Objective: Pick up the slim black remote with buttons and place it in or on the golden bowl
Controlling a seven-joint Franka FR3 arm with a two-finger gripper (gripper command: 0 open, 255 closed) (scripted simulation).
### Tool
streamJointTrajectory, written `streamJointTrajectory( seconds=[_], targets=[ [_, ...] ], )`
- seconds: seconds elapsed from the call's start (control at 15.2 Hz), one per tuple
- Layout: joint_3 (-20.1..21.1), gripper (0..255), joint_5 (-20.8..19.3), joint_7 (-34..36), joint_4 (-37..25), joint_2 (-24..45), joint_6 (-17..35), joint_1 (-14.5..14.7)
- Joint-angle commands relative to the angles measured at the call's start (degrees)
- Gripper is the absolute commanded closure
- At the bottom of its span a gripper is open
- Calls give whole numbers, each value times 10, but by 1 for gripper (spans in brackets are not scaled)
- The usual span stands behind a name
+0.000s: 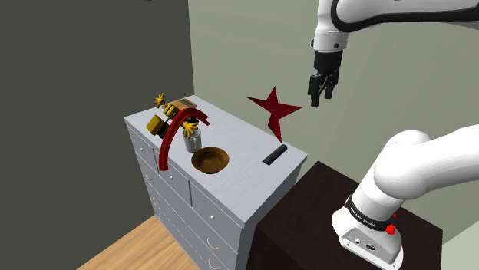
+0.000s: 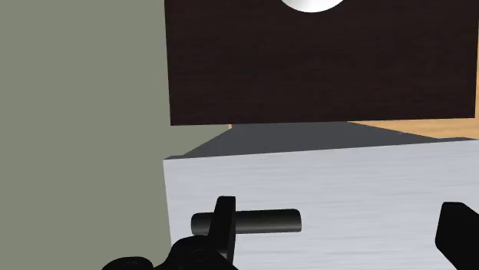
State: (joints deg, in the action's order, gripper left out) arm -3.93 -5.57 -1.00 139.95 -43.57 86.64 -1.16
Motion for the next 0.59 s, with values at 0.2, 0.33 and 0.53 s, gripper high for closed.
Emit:
streamJointTrajectory(
  seconds=[0.2, 0.33, 0.53],
  targets=[
    [5, 0, 23, 71, 29, 36, 62, -20],
    [8, 0, 38, 117, 44, 63, 106, -33],
    [11, 0, 60, 181, 64, 109, 172, -51]
  ],
)
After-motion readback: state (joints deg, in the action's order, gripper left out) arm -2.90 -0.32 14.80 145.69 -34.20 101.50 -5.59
